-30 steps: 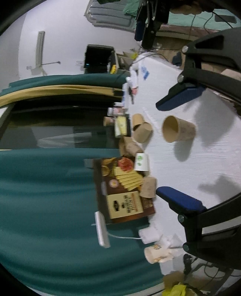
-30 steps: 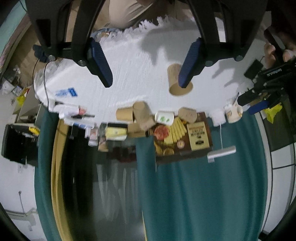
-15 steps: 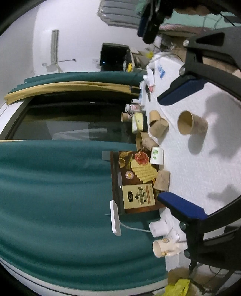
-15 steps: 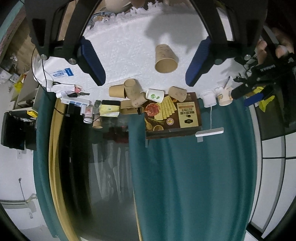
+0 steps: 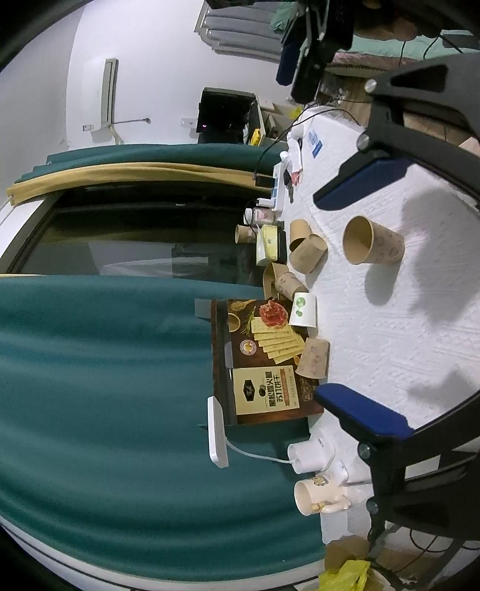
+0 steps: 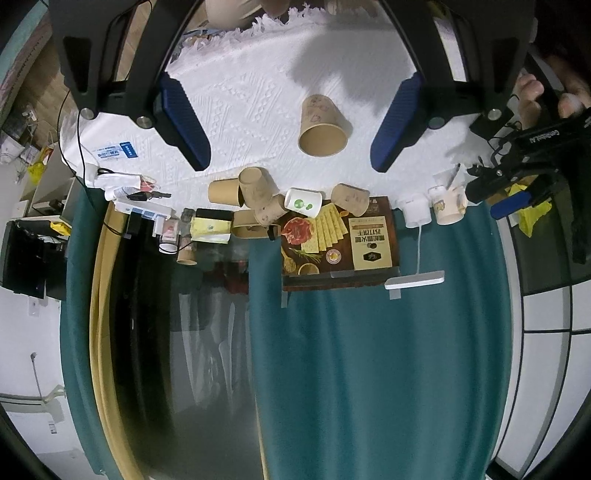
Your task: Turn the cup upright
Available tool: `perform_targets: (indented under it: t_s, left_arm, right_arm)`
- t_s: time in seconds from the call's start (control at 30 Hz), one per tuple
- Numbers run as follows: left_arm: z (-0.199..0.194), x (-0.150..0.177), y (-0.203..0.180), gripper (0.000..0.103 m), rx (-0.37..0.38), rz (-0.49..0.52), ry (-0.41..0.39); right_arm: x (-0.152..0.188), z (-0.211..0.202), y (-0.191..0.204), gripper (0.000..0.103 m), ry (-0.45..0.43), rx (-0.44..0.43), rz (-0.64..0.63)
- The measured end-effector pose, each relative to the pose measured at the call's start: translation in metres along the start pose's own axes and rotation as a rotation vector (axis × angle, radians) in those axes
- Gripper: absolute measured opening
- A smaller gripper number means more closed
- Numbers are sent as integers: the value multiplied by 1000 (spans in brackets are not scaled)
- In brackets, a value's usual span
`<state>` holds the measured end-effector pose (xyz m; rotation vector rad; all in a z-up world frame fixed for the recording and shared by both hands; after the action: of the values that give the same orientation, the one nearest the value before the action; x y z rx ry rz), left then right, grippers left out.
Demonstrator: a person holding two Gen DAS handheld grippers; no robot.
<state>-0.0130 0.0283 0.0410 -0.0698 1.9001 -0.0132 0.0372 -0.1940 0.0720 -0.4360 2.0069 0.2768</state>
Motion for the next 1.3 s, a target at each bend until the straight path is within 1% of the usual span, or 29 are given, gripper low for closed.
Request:
perform_targets:
  t_s: [0.77,1.3]
  left_arm:
    - [-1,0,-3,95,9,5,-9]
    - [-1,-1,-3,95,12,3,-9]
  right_arm:
    - [6,0,-5,87,-3,3,10]
    - [3,1,-6,87,-12,1,7]
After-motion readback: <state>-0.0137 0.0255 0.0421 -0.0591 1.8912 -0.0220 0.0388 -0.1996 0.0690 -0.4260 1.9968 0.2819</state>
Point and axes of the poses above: each gripper's, at about its wrist camera, not at the fingertips, and z roughly the way its jaws point, y to its left, x to its underside, the point moved 1 cm from there along z, roughly the way its jaws point, and after that the axes turned 4 degrees about y, right-handed, at the moved point
